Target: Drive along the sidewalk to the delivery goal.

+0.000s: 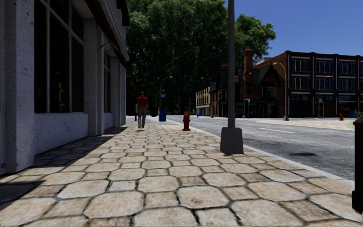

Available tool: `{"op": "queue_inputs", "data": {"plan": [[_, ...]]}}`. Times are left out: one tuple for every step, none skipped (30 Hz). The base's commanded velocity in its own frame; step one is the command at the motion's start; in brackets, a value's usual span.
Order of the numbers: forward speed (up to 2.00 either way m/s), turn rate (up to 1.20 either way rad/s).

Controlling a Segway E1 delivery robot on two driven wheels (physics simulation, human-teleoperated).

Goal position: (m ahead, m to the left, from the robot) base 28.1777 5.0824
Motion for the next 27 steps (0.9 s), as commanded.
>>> {"op": "queue_inputs", "data": {"plan": [[2.0, 0.27], [2.0, 0.27], [2.0, 0.27], [2.0, 0.27], [2.0, 0.27], [2.0, 0.27], [2.0, 0.27], [2.0, 0.27], [2.0, 0.27], [2.0, 0.27], [2.0, 0.27], [2.0, 0.27], [2.0, 0.27], [2.0, 0.27], [2.0, 0.27], [2.0, 0.27], [2.0, 0.27], [2.0, 0.27], [2.0, 0.27], [2.0, 0.27], [2.0, 0.27], [2.0, 0.26], [2.0, 0.23], [2.0, 0.13], [2.0, 0.06], [2.0, 0.06], [2.0, 0.03]]}}
